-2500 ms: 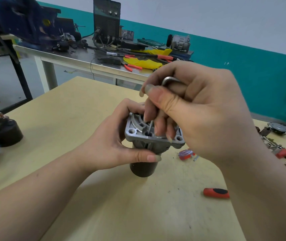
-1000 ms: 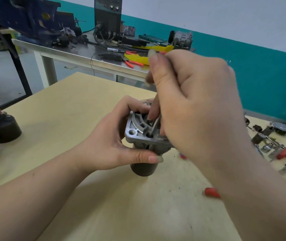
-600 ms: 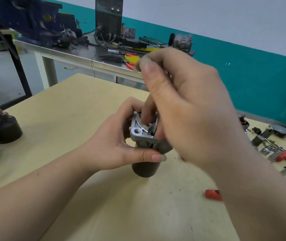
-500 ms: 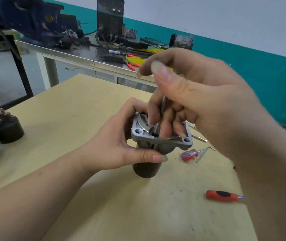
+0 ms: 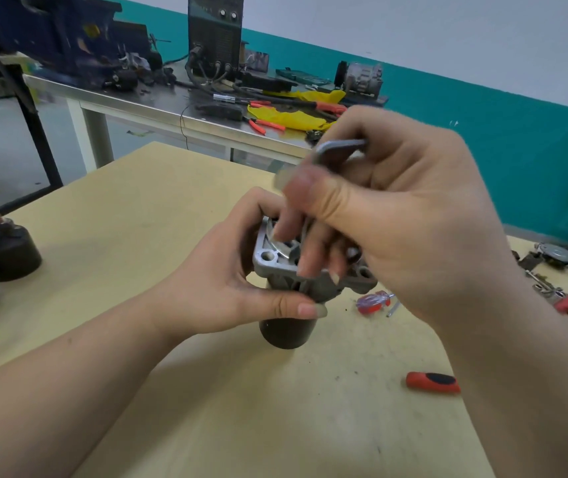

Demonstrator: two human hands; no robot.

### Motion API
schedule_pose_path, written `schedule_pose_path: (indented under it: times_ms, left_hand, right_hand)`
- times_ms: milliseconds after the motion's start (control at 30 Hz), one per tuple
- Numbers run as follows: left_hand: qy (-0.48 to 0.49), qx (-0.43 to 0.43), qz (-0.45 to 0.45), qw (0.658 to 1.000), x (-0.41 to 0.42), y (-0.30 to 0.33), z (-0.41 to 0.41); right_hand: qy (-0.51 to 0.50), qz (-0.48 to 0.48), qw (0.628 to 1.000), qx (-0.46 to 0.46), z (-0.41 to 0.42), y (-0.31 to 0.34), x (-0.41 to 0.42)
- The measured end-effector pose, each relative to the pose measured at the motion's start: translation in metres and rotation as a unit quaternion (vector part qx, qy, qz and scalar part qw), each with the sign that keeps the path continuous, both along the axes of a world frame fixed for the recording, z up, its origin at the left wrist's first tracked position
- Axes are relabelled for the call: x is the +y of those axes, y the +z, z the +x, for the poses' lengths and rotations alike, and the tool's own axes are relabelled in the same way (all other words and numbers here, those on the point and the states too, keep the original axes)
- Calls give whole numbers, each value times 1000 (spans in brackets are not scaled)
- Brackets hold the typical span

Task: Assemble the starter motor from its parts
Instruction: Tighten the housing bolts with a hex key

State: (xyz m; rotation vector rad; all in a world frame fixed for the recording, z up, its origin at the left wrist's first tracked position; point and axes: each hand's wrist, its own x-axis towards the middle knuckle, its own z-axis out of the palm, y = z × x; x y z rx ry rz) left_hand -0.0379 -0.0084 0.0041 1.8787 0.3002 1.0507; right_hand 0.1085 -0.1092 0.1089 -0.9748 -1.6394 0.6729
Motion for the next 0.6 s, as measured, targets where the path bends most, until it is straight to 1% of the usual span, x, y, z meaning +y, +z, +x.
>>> schedule_pose_path:
  times_ms: [100, 233, 300, 433, 533, 600]
  left_hand:
    - [-6, 9, -1, 1000, 2, -3, 1]
    - [-24, -9, -13, 1000, 2, -2, 1]
    - [-25, -15, -2, 1000, 1, 1, 1]
    - [-20, -11, 7, 1000, -2, 3, 2]
    - [-34, -13, -4, 999, -3, 2, 2]
    - [-37, -14, -4, 999, -4, 0, 2]
  right_hand:
    - [-3, 7, 999, -49, -4, 0, -2]
    - [-7, 6, 1000, -15, 2, 0, 1]
    - [-32, 42, 999, -11, 2, -6, 2]
    - [-85, 122, 987, -53, -2, -18, -2]
    - [-148, 185, 967, -97, -7, -24, -4]
    - [-217, 237, 933, -160, -14, -27, -5]
